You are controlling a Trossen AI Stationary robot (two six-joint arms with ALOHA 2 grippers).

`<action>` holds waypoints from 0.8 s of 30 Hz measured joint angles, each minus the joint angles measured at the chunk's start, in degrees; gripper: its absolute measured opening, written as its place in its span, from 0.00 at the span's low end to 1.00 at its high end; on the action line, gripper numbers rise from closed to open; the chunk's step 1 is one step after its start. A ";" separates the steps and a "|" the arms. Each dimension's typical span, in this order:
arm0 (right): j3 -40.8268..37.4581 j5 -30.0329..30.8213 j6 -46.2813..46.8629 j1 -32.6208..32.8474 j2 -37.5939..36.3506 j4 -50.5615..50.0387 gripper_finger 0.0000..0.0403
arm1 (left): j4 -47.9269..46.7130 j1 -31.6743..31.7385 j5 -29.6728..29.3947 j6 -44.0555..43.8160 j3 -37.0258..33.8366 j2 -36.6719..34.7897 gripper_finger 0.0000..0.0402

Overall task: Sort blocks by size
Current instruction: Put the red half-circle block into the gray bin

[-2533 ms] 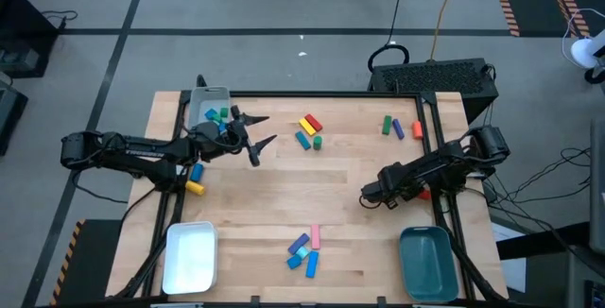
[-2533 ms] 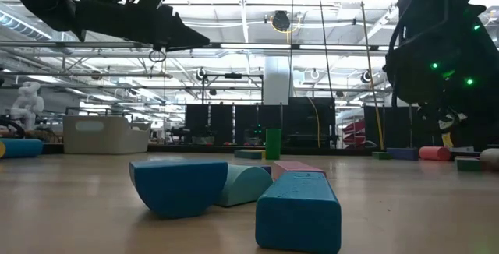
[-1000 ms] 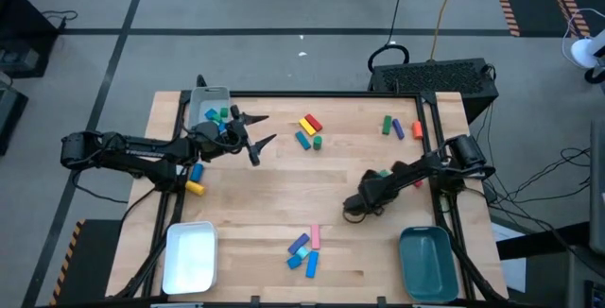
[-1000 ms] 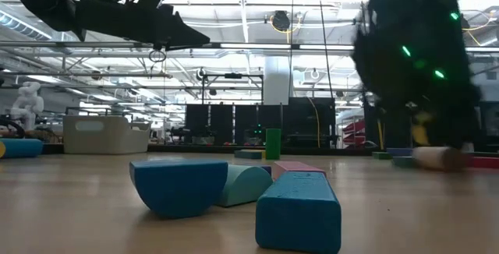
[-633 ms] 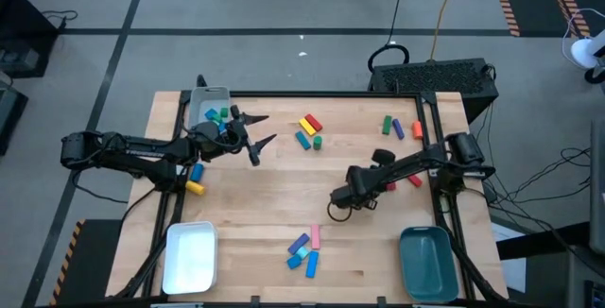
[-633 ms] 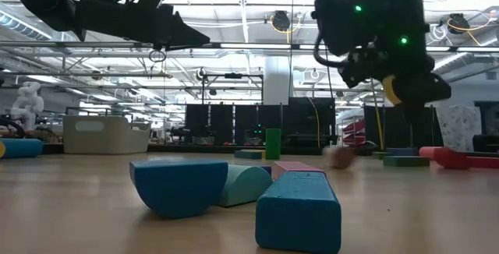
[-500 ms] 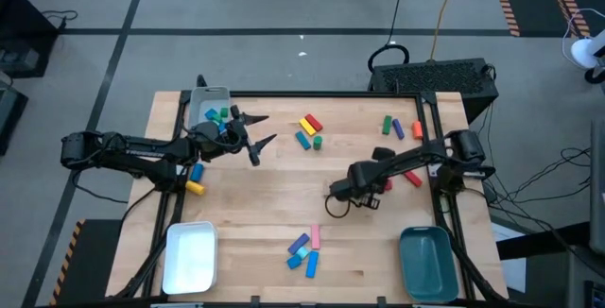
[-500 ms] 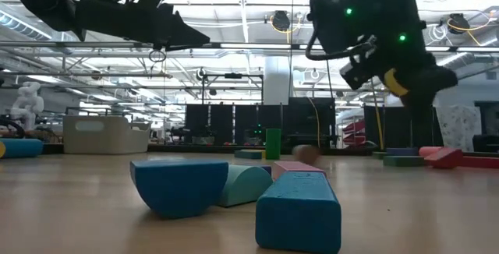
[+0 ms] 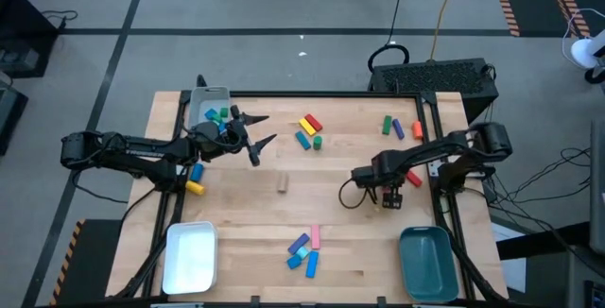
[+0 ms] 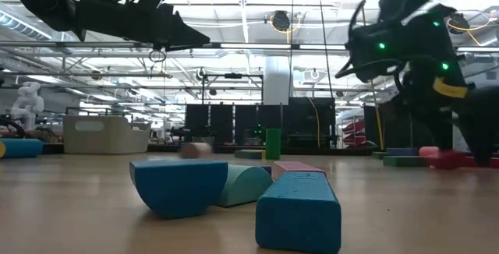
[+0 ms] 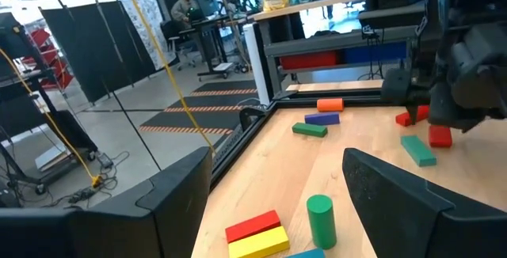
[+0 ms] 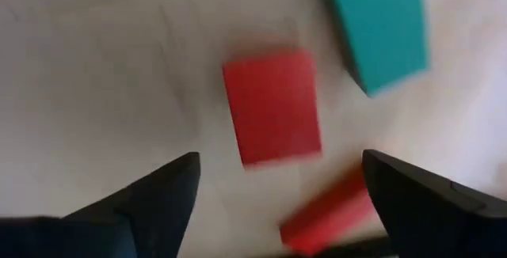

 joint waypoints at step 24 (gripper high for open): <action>-3.81 -4.50 3.57 -0.46 -1.89 10.32 0.18 | -1.92 -3.00 0.90 -1.94 0.00 0.01 0.71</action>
